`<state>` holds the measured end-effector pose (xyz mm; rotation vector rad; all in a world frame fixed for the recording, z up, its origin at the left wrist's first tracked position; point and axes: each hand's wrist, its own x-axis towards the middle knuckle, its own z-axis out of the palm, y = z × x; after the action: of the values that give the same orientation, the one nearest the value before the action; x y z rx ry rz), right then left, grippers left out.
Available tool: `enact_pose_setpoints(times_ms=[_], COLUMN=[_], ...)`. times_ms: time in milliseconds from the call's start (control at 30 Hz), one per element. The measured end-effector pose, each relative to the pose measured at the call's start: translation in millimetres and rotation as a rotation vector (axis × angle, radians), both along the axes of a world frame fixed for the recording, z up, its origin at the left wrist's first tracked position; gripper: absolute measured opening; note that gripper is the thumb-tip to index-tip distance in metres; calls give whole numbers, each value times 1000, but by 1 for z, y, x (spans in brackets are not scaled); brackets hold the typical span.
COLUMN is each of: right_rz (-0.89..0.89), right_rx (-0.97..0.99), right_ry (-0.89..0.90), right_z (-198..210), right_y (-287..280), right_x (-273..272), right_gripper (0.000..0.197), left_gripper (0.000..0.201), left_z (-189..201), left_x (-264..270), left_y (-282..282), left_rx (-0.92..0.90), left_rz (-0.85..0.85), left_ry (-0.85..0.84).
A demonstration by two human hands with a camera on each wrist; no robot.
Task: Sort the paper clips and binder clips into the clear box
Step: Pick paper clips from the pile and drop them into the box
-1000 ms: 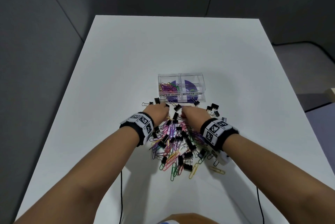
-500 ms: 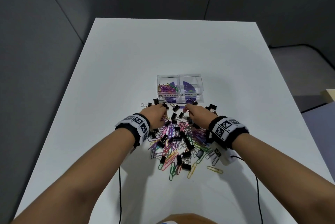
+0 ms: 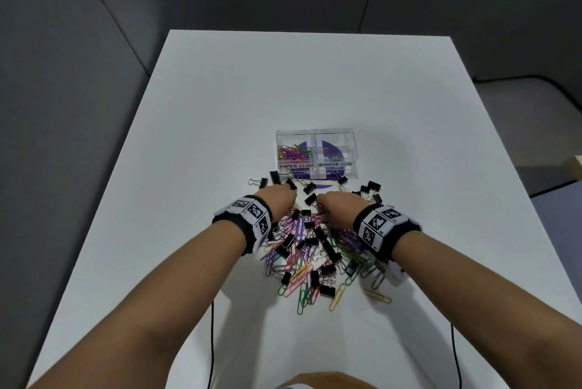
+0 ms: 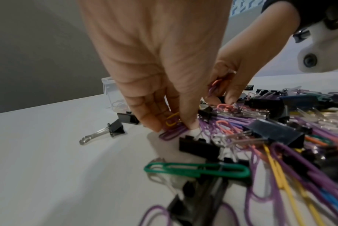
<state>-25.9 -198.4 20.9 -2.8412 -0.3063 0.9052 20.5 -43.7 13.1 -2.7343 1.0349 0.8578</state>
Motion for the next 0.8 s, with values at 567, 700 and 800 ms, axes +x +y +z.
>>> enact_pose_setpoints(times_ms=[567, 700, 800], right_rz=[-150, -195, -243], right_rx=[100, 161, 182], right_ry=[-118, -76, -81], right_z=[11, 13, 11], right_y=[-17, -20, -21], right_x=[2, -1, -3], right_gripper=[24, 36, 30], left_gripper=[22, 33, 33], left_z=[5, 9, 13], left_x=[-1, 4, 7], left_y=[10, 15, 20], left_rx=[-162, -247, -265], left_rz=[94, 194, 245], left_ry=[20, 49, 83])
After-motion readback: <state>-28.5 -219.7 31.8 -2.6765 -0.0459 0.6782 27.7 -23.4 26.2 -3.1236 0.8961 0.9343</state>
